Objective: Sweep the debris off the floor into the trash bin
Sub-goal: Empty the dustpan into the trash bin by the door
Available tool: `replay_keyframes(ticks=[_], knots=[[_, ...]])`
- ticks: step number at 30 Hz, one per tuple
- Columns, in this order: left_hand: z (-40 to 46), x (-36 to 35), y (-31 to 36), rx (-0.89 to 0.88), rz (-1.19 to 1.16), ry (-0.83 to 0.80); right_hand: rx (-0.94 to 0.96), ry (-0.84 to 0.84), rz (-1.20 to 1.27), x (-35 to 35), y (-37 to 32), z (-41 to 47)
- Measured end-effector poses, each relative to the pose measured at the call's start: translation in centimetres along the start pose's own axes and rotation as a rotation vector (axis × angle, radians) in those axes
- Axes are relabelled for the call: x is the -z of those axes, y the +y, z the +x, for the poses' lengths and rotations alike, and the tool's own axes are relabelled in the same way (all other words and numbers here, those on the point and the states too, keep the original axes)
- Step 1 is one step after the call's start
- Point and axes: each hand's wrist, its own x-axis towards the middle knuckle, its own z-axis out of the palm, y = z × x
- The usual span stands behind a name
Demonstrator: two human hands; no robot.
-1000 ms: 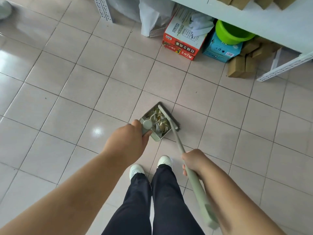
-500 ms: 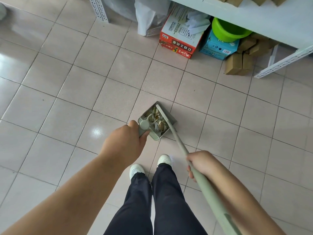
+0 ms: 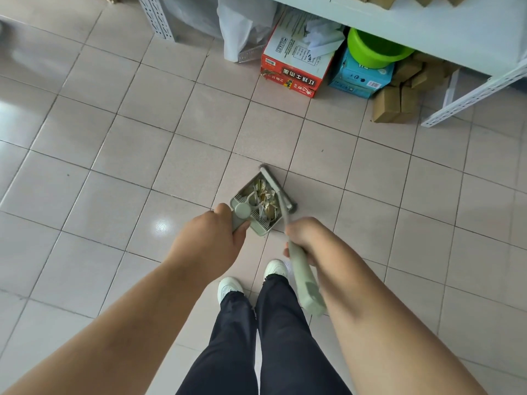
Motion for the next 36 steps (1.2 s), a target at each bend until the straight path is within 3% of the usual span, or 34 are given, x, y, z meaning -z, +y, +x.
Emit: replay_keyframes(ticks=[8,14,19,36], knots=[[-0.4,0.7,2.3,-0.058,-0.036,-0.013,-0.053,-0.103,0.04,0.3,-2.4,-2.0],[-1.2,2.3,4.0,-0.113,-0.028,-0.014,0.103,-0.076,0.254,2.7,-2.4,-3.9],[-2.2,4.0,6.4,-0.157,-0.044,-0.04,0.102,-0.047,0.333,4.7,-2.5,-6.0],[-4.4,5.0,18.8,-0.404,-0.043,-0.031,0.191,-0.025,0.607,17.7,2.6,-11.3]])
